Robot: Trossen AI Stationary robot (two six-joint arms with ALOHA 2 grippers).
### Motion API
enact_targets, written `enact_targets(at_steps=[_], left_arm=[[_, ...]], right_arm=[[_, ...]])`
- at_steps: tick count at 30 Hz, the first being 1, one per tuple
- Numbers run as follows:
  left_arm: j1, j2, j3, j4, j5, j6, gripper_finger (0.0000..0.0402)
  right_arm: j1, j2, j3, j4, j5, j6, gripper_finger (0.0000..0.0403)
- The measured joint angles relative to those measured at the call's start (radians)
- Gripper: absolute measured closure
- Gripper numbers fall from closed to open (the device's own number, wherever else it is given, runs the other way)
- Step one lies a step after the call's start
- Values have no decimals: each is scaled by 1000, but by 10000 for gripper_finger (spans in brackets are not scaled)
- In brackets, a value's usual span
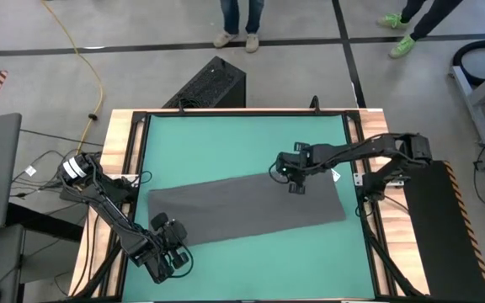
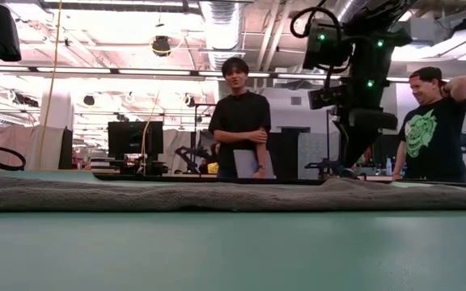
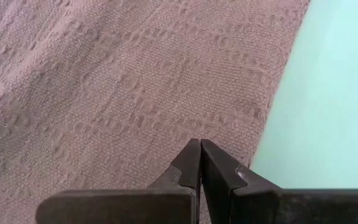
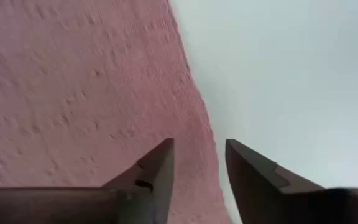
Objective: Roll towel
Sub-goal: Roll the gray towel
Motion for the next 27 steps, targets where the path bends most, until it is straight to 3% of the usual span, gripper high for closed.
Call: enact_targets(at_steps=[3,6,9,13,17,22,27], left_arm=[[-4,0,0,1,-6,-4,401],[-16,-2,0,27,-108,-7,401],[-26,-19,13,84,-193,94,402],[-36,-46,103,46,-196,210,401],[-44,-35,223,-47,14,348,401],[-58,19,348,-117,196,431,401],[-66,67,390,-184,245,442,396]], right_arm=[[20,-27,0,56,-44,25,217],[84,-77,0,203,-151,33,215],[196,-93,3,365,-215,75,220],[375,-22,2,500,-86,79,227],[508,58,5,535,59,86,225],[661,83,78,291,214,265,216],[798,81,144,-109,281,587,210]])
